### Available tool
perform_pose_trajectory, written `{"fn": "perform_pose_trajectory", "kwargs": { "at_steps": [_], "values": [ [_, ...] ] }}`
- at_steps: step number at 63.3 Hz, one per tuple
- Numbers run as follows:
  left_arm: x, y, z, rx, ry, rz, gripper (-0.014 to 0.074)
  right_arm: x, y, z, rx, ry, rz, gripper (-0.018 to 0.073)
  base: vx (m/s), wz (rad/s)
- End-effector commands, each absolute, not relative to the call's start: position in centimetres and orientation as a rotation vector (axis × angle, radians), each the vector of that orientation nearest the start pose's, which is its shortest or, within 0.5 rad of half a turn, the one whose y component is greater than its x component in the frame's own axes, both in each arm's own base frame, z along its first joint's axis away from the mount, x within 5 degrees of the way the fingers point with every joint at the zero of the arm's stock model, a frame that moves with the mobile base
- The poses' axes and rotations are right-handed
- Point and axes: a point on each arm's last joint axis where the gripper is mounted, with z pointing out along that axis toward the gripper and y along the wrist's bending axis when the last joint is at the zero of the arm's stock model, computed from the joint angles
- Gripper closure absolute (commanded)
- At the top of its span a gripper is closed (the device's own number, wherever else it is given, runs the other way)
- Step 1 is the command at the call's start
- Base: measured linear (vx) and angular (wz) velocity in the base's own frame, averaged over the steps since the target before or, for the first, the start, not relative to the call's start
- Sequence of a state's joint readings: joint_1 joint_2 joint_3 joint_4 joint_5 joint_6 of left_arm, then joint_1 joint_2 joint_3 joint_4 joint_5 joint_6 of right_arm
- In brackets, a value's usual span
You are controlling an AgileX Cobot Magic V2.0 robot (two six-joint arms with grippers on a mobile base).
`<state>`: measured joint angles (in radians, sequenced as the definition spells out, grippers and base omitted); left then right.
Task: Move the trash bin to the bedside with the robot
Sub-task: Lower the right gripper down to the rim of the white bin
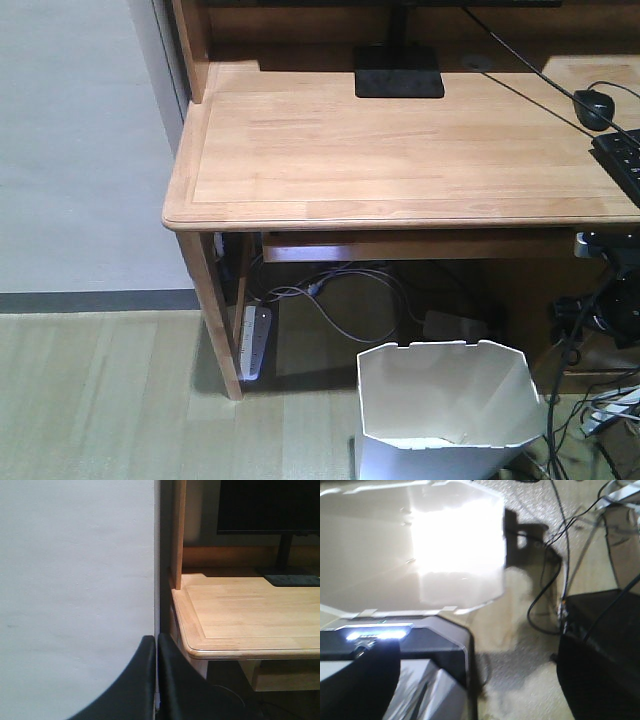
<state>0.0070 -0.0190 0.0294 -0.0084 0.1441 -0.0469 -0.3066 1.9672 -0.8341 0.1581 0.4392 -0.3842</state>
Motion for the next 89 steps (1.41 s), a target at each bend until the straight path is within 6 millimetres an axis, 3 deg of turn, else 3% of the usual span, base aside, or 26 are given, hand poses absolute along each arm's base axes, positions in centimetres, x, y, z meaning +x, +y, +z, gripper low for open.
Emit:
{"fn": "perform_pose_trajectory", "kwargs": {
  "at_steps": [1,16,46,69,89],
  "values": [
    [5.7,0.0,18.9,-0.06,1.584,-0.055,0.0602,30.4,-9.8,6.9,0.049,2.957,0.0,-0.0022,0.0,0.0],
    [5.7,0.0,18.9,-0.06,1.584,-0.055,0.0602,32.4,-9.8,1.6,-0.118,2.994,-0.034,-0.0022,0.0,0.0],
    [5.7,0.0,18.9,-0.06,1.584,-0.055,0.0602,33.4,-10.2,-7.9,-0.16,3.099,0.01,-0.0022,0.0,0.0],
    [5.7,0.0,18.9,-0.06,1.584,-0.055,0.0602,34.3,-10.5,-13.1,-0.168,3.127,0.025,-0.0022,0.0,0.0],
    [5.7,0.0,18.9,-0.06,1.584,-0.055,0.0602,35.2,-9.9,-16.3,-0.198,3.158,0.051,-0.002,0.0,0.0]
  ]
}}
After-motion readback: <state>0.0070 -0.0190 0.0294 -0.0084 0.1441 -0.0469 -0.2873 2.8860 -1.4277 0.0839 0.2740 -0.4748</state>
